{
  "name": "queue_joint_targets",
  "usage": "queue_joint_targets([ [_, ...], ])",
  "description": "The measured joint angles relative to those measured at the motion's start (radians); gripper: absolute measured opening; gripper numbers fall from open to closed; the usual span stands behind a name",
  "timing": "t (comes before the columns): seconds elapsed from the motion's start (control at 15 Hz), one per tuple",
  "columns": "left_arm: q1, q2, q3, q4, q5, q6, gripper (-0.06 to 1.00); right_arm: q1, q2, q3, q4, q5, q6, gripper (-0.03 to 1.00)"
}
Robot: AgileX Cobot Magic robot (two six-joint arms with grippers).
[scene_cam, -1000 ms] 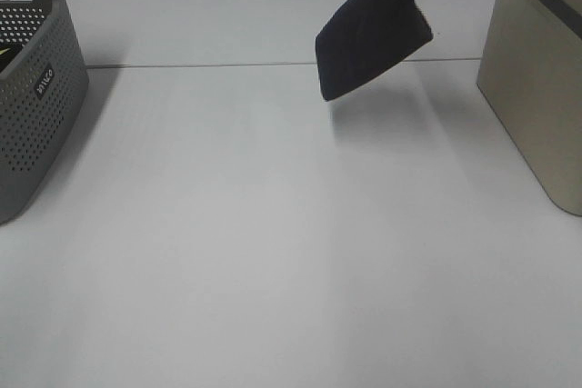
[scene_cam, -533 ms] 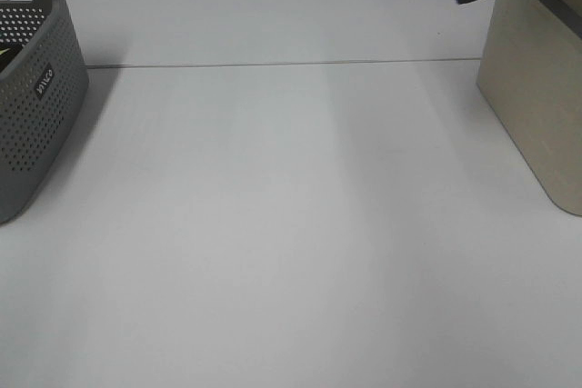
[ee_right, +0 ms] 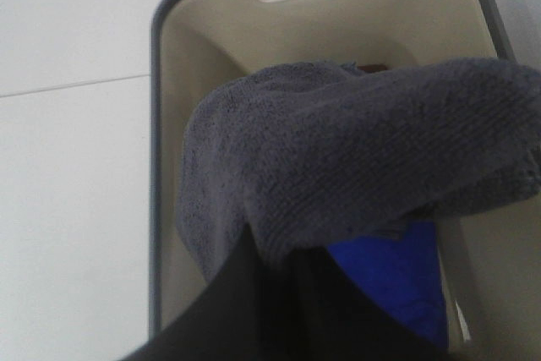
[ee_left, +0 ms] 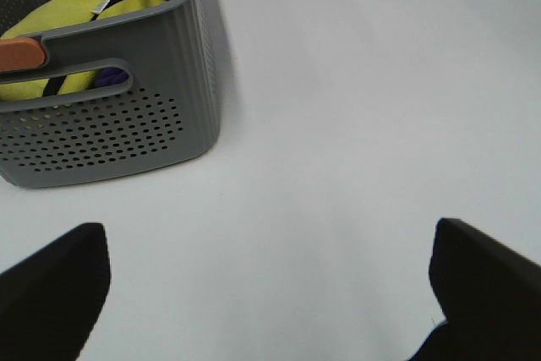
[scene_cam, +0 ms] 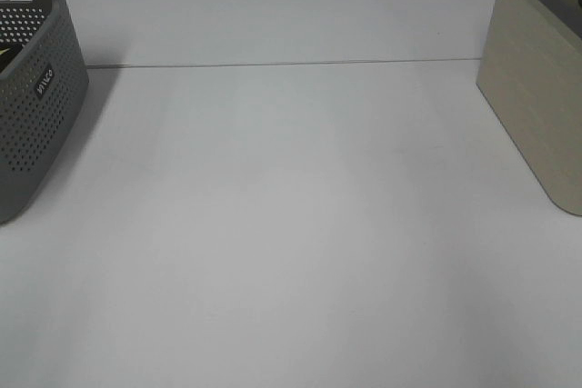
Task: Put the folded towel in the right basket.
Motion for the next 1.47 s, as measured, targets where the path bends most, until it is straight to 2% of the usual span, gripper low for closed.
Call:
queue_joint_targets([
  [0.27, 0.0, 0.0, 0.0, 0.0, 0.0, 0.0, 0.98, 0.0, 0.129, 0.0, -0.064, -0.002, 0.06, 0.06],
  [0.4, 0.0, 0.0, 0.0, 0.0, 0.0, 0.0, 0.98, 0.0, 0.196, 0.0, -0.06, 0.017, 0.075, 0.19],
  [0.53, 0.0, 0.0, 0.0, 0.0, 0.0, 0.0, 0.98, 0.0, 0.251, 0.0, -0.036, 0.03, 0.077, 0.42],
  [0.67, 0.0, 0.0, 0.0, 0.0, 0.0, 0.0, 0.98, 0.0, 0.248, 0.0, -0.001, 0.03, 0.083, 0.5],
  [0.87, 0.0, 0.0, 0.0, 0.0, 0.0, 0.0, 0.98, 0.022, 0.21, 0.0, 0.022, 0.031, 0.084, 0.52],
  [1.07, 0.0, 0.0, 0.0, 0.0, 0.0, 0.0, 0.98, 0.126, 0.141, 0.0, 0.018, 0.031, 0.084, 0.52],
  [1.27, 0.0, 0.0, 0.0, 0.0, 0.0, 0.0, 0.98, 0.245, 0.066, 0.012, -0.042, 0.032, 0.11, 0.53],
  [1.4, 0.0, 0.0, 0.0, 0.0, 0.0, 0.0, 0.98, 0.281, -0.019, 0.086, -0.067, 0.032, 0.136, 0.53],
  [1.47, 0.0, 0.0, 0.0, 0.0, 0.0, 0.0, 0.98, 0.283, -0.092, 0.176, -0.08, 0.031, 0.147, 0.53],
])
